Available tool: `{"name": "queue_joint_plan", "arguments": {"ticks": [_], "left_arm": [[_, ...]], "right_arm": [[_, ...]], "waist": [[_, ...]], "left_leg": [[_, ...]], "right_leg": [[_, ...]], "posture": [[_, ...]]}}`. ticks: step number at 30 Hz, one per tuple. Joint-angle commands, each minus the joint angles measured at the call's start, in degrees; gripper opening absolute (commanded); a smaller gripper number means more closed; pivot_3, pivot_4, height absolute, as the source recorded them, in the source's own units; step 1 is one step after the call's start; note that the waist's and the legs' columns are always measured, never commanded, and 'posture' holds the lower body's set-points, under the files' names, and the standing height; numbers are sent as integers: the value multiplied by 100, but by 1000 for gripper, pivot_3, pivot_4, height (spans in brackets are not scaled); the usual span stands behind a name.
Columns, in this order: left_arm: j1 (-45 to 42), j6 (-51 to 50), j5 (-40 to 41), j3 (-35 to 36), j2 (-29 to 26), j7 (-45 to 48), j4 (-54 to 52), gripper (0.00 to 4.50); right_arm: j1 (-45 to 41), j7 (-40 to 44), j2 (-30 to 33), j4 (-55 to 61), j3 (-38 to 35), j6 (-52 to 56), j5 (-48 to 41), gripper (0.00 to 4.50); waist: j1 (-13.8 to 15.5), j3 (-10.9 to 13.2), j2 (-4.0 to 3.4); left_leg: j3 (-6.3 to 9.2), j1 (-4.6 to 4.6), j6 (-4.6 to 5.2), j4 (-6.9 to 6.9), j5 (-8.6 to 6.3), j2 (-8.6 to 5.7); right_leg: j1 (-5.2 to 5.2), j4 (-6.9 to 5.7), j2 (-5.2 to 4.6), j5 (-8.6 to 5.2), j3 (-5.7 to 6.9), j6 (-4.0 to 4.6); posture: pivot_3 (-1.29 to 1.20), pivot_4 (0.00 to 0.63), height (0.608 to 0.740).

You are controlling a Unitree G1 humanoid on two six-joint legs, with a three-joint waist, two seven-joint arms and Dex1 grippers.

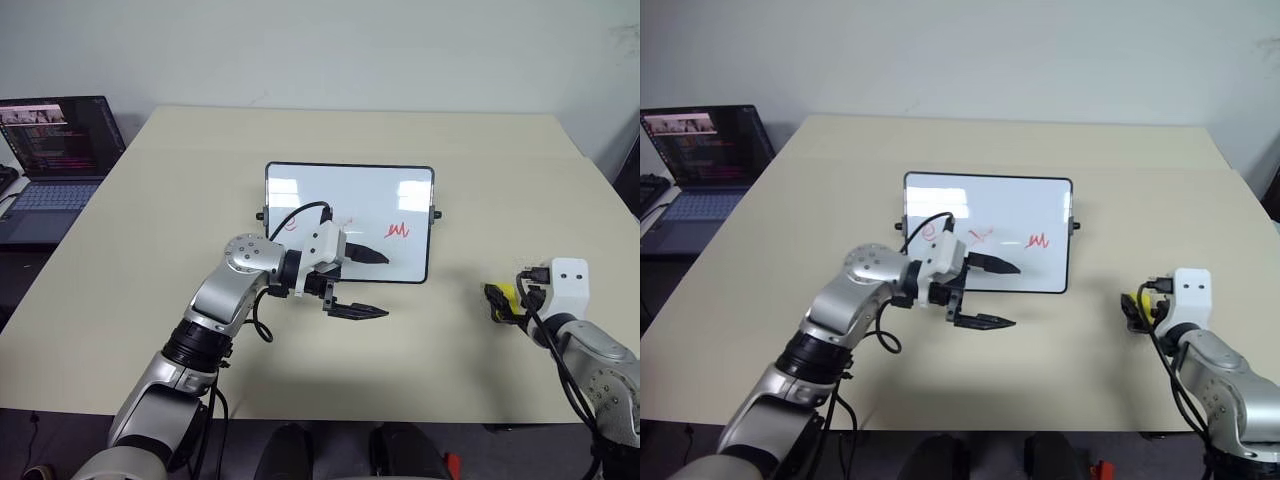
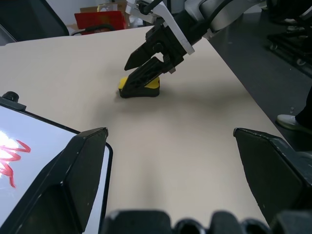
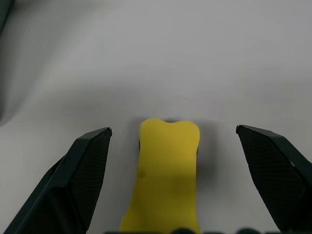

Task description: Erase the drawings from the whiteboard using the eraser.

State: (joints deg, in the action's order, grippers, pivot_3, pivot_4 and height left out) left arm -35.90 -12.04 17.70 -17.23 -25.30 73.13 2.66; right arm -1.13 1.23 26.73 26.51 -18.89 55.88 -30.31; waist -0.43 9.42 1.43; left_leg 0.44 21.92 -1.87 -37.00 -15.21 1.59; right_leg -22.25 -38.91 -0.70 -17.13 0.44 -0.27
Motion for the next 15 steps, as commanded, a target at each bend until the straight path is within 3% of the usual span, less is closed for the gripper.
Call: {"name": "queue_joint_plan", "arguments": {"ticks": [1,4,8,15], "left_arm": [[19,99,8,63,36,-50,-183,4500],[22,108,4,66,42,-45,-178,4500],[21,113,-3,71,52,-54,-170,4500],[69,112,-17,61,38,-86,-195,4500]], "right_arm": [[-56,60,-20,68,-48,-28,87,4479],[-59,83,-51,54,-55,-11,117,4479],[-46,122,-110,26,-60,11,161,3370],[-21,199,-213,3,9,33,268,976]], "waist": [[-1,0,0],[-1,0,0],[-2,0,0],[-3,0,0]], "left_leg": [[0,0,0,0,0,0],[1,0,0,0,0,0],[1,0,0,0,0,0],[1,-1,0,0,0,0]], "right_leg": [[0,0,0,0,0,0],[0,0,0,0,1,0],[0,0,0,0,1,0],[1,0,0,1,0,1]], "posture": [[0,150,740],[0,150,740],[0,150,740],[0,150,740]]}}
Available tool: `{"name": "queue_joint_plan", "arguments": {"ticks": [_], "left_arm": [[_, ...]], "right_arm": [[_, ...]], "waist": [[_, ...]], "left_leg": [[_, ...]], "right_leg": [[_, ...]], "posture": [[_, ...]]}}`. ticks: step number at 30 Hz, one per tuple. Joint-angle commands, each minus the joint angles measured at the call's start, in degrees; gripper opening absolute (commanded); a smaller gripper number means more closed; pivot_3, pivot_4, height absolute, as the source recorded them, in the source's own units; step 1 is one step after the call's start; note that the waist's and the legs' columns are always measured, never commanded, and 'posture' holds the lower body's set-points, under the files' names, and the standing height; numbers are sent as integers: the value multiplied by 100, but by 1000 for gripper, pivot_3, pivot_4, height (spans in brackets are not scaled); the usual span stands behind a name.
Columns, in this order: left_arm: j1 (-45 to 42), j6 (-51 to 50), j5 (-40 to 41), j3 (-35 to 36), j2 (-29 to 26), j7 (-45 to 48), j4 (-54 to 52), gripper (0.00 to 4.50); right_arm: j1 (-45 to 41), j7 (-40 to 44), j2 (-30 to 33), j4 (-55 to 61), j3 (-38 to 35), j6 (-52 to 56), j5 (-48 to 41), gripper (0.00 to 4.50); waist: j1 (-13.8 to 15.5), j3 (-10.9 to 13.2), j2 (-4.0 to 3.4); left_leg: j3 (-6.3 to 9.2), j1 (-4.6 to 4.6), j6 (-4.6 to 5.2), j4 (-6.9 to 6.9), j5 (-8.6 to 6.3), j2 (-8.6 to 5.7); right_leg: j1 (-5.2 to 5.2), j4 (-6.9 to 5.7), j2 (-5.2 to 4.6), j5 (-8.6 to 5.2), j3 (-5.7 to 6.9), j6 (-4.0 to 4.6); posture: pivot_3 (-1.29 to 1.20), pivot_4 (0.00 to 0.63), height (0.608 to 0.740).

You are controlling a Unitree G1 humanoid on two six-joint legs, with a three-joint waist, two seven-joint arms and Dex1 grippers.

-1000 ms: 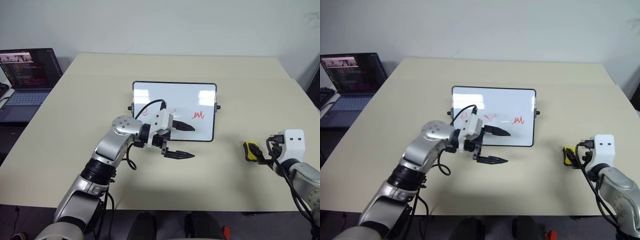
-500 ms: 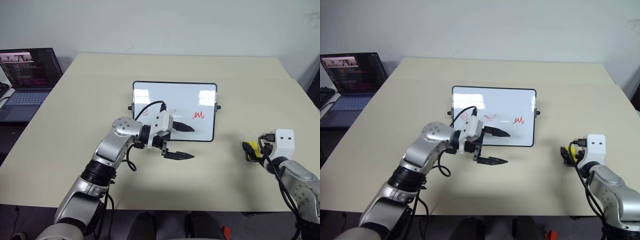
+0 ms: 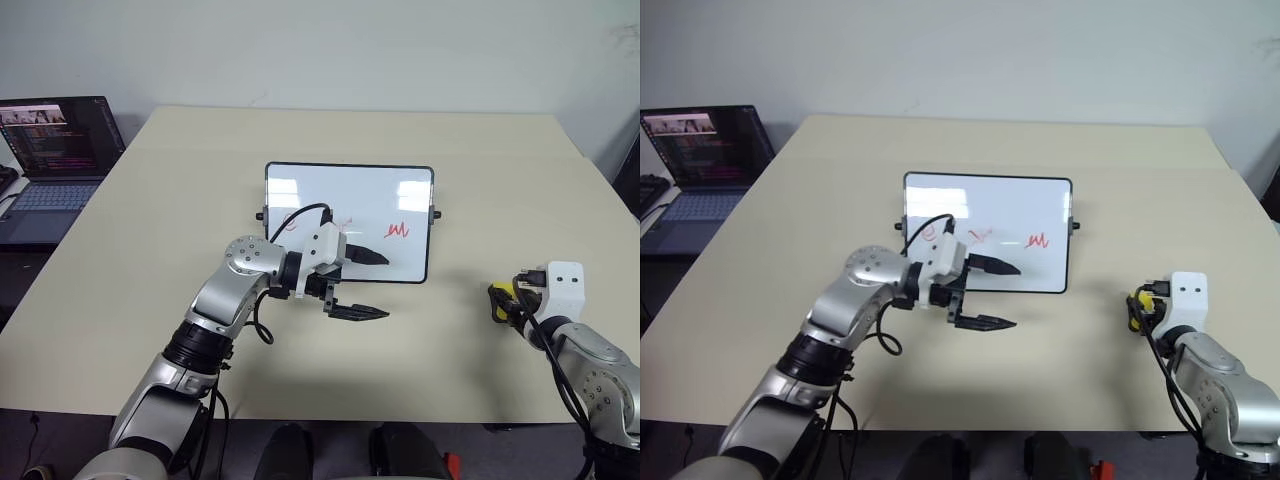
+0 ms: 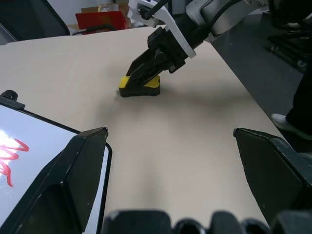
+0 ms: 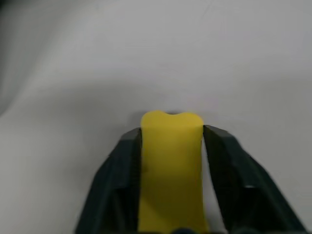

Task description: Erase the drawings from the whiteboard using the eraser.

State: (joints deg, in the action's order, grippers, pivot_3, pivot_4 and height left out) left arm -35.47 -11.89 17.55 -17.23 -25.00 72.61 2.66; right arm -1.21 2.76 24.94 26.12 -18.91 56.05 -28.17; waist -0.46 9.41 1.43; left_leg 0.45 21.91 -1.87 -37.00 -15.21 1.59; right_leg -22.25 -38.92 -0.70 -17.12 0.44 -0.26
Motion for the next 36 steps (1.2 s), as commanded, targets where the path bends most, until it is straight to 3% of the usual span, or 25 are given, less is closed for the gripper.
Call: {"name": "queue_joint_plan", "arguments": {"ticks": [1,3,6,12,16,26,36], "left_arm": [[36,93,-3,63,2,-40,-203,4500],[47,83,-2,64,-2,-46,-216,4500],[77,84,-1,61,-6,-61,-232,4500],[101,106,0,65,1,-81,-211,4500],[113,137,-11,59,13,-84,-178,4500],[103,156,-22,65,36,-93,-128,4500],[87,189,-28,49,43,-58,-98,4500]], "right_arm": [[-12,51,-43,45,24,16,66,873],[-9,65,-57,46,35,9,86,704],[-5,94,-72,32,53,-9,112,15],[-33,91,-101,55,-31,-100,233,15],[-36,86,-39,119,-91,-269,396,925],[14,228,-128,720,-319,389,-4,4345],[-10,345,-20,470,-257,360,114,4345]], "waist": [[-1,0,0],[-4,0,0],[-6,-1,1],[-9,-1,0],[-9,-1,0],[-4,0,-1],[-4,0,-1]], "left_leg": [[0,-1,0,0,0,0],[0,-2,0,-1,0,1],[1,-3,0,-1,0,3],[1,-3,0,-1,0,4],[0,-3,0,-1,0,3],[3,0,0,0,0,3],[2,0,0,0,0,1]], "right_leg": [[0,0,0,0,0,0],[1,-2,0,0,0,0],[1,-3,2,0,1,0],[0,-4,4,0,0,0],[0,-3,3,0,-1,0],[-1,-3,3,0,2,1],[-1,-2,2,0,1,0]], "posture": [[0,150,740],[0,150,740],[0,150,740],[0,150,740],[0,150,740],[0,150,740],[0,150,740]]}}
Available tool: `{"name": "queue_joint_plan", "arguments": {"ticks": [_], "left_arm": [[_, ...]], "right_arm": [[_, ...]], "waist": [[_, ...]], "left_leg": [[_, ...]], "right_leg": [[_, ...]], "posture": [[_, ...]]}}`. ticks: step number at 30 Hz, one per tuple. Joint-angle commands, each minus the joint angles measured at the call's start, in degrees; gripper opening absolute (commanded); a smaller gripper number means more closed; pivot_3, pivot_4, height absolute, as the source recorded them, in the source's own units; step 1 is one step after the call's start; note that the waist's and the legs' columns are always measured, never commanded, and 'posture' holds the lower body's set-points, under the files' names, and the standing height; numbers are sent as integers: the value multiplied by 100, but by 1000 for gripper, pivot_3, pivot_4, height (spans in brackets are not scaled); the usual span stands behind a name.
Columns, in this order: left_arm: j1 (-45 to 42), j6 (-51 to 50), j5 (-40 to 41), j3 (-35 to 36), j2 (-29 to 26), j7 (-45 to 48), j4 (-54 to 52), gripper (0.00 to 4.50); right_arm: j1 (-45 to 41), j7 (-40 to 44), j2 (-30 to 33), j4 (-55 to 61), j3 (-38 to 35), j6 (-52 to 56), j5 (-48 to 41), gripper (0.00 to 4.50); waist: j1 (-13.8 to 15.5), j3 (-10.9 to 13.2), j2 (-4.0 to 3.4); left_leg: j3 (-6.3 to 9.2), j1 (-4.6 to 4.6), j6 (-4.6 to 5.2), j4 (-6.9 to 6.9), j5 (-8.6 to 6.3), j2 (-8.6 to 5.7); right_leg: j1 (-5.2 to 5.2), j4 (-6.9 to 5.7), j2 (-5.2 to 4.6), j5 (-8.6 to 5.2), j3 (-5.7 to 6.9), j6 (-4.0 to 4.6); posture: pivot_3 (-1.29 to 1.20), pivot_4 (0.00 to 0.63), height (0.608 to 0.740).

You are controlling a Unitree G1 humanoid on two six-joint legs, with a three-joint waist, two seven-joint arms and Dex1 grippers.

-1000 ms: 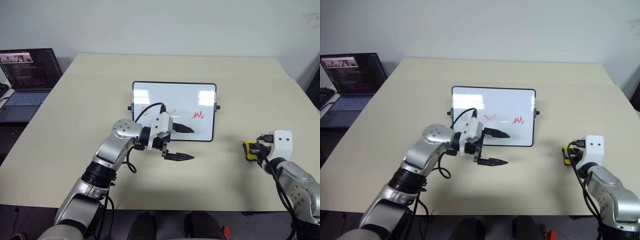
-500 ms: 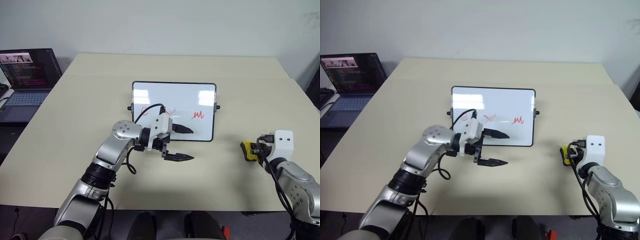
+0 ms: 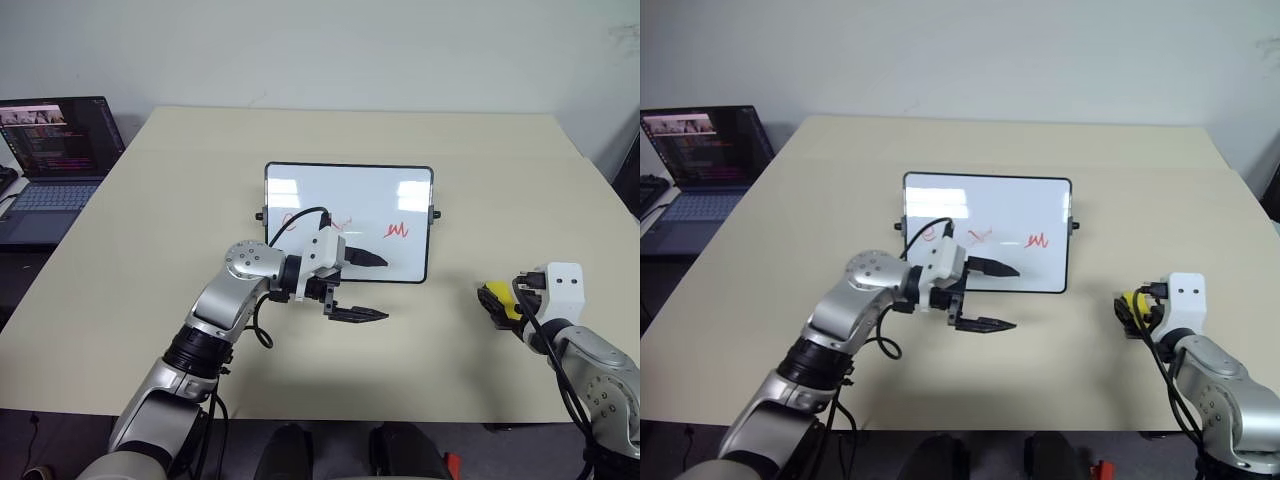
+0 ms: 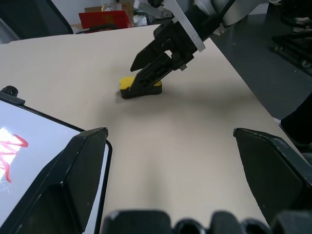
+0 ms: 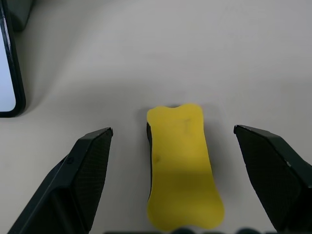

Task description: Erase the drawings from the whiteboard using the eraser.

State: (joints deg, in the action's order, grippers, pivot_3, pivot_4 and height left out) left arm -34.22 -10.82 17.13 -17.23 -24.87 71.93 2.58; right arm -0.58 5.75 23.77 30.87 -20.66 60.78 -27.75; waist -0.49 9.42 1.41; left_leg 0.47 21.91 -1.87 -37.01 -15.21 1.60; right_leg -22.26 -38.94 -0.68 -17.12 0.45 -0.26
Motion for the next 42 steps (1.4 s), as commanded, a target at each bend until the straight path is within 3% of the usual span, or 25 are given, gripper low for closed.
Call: {"name": "queue_joint_plan", "arguments": {"ticks": [1,11,14,21,29,38,42], "left_arm": [[-38,85,11,49,30,8,-90,4500],[13,67,-5,58,40,-51,-140,4500],[39,58,-6,74,40,-82,-142,4500],[193,64,-23,130,-53,-143,-201,4500],[403,-109,68,209,-123,-290,-378,4500],[925,-1153,632,1151,-875,-667,-1004,4500],[952,-1460,720,1471,-1121,-885,-1117,4500]], "right_arm": [[-81,64,110,-33,-80,-123,84,4345],[-244,261,184,-453,44,-299,277,4345],[-276,312,189,-557,66,-367,317,3703],[-283,460,220,-718,168,-445,435,1271],[-291,510,189,-749,272,-523,524,1198],[-40,949,515,711,-126,-341,-18,1197],[-470,1187,707,1305,-64,-50,-625,1197]], "waist": [[0,0,0],[0,0,0],[0,0,0],[-1,0,0],[-2,0,0],[-34,3,-5],[-49,5,-4]], "left_leg": [[0,0,0,0,0,0],[-1,0,0,0,0,0],[0,0,0,0,0,0],[0,-1,0,0,0,1],[0,-1,0,0,0,1],[11,3,0,1,0,6],[11,1,0,-3,0,0]], "right_leg": [[0,0,0,0,0,0],[0,0,0,0,0,1],[0,0,0,0,0,1],[0,0,0,1,0,1],[0,-1,0,1,-1,1],[-3,-2,0,-2,8,3],[1,-3,-7,-6,10,-5]], "posture": [[0,150,740],[0,150,740],[0,150,740],[0,150,740],[0,150,740],[0,150,740],[0,150,740]]}}
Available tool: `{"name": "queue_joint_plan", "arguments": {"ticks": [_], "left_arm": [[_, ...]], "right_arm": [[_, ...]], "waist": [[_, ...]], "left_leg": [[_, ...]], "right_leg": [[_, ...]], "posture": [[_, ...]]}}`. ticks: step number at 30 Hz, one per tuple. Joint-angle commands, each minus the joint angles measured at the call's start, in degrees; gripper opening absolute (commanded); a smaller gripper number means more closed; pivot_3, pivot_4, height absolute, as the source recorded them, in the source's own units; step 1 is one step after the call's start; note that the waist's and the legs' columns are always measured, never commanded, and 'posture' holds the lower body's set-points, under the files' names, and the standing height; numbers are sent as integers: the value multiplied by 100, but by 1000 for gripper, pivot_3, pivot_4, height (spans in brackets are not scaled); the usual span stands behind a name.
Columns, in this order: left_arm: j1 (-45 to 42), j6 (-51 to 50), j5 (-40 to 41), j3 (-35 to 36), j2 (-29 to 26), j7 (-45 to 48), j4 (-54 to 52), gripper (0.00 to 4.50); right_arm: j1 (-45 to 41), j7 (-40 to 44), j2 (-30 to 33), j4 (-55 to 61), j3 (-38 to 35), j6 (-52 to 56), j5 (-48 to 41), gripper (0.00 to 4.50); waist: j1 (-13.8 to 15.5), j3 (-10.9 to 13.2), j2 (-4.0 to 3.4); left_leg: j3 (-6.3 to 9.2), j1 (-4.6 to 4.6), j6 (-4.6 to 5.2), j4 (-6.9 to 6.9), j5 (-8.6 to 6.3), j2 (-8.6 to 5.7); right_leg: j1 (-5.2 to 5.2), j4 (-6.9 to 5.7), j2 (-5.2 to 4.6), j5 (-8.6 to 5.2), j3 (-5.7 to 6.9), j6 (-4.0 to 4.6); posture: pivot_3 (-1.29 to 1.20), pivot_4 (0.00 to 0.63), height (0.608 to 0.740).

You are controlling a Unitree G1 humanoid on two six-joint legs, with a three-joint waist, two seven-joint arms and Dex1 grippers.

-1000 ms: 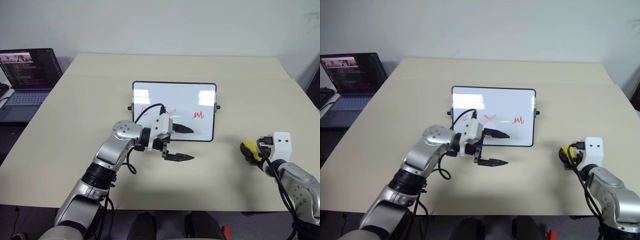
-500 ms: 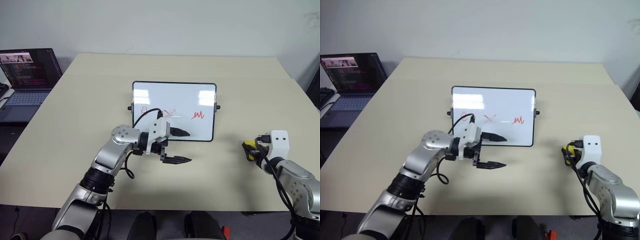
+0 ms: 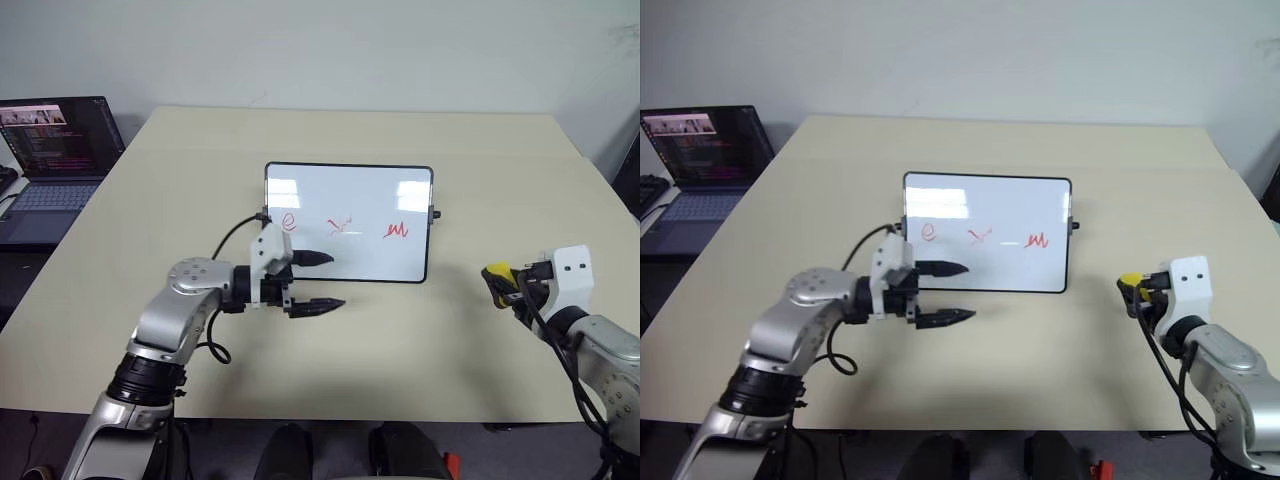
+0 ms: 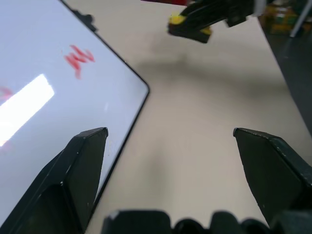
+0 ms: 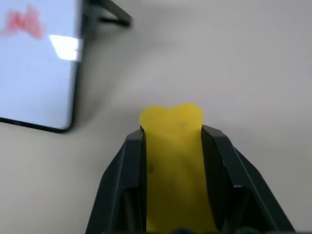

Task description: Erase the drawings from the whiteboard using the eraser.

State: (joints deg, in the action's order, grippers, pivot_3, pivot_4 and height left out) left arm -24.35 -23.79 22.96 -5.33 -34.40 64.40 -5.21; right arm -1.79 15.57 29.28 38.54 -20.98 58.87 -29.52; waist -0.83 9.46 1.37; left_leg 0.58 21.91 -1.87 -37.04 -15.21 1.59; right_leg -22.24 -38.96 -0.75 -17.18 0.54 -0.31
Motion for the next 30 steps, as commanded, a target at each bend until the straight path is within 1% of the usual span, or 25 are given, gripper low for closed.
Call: {"name": "queue_joint_plan", "arguments": {"ticks": [1,4,7,13,17,22,28,30], "left_arm": [[5,-199,128,299,-229,-147,-383,4500],[324,-289,116,403,-455,-224,-578,4500],[634,-279,108,596,-622,-332,-637,4500],[892,-126,87,1067,-820,-624,-559,4500],[869,-183,149,1350,-905,-744,-398,4500],[749,-162,115,1595,-1087,-813,121,4500],[587,-176,-151,1377,-1234,-867,390,4500],[520,-243,-193,1247,-1268,-783,429,4500]], "right_arm": [[-462,256,200,596,38,174,-532,1197],[-1139,339,397,462,913,-151,-181,1197],[-1866,490,399,154,1736,-438,96,1196],[-3135,938,52,-782,3058,-920,549,1196],[-3642,1068,-233,-1288,3473,-1240,851,1196],[-4166,1317,-692,-1997,4005,-1843,1321,1196],[-4702,1708,-921,-2867,4711,-2457,2086,1196],[-4925,1776,-1222,-3292,4883,-2546,2235,1196]], "waist": [[-31,1,-1],[-90,1,-1],[-114,5,0],[-77,11,4],[-52,12,6],[-75,13,6],[-80,13,7],[-81,13,7]], "left_leg": [[-1,-1,0,0,0,1],[0,-2,0,3,0,2],[2,-4,0,6,0,8],[11,2,0,5,0,8],[10,10,0,2,0,-1],[10,7,0,4,0,2],[14,9,0,4,0,3],[13,10,0,4,0,2]], "right_leg": [[-1,-2,0,0,-1,-1],[0,0,0,3,-1,5],[-3,0,-12,4,-2,9],[-7,0,-17,4,7,14],[-7,5,-34,4,11,14],[-10,0,-36,5,13,16],[-11,-1,-35,5,17,18],[-11,-1,-36,5,17,18]], "posture": [[0,150,740],[0,150,740],[0,150,740],[0,150,740],[0,150,740],[0,150,740],[0,150,740],[0,150,740]]}}
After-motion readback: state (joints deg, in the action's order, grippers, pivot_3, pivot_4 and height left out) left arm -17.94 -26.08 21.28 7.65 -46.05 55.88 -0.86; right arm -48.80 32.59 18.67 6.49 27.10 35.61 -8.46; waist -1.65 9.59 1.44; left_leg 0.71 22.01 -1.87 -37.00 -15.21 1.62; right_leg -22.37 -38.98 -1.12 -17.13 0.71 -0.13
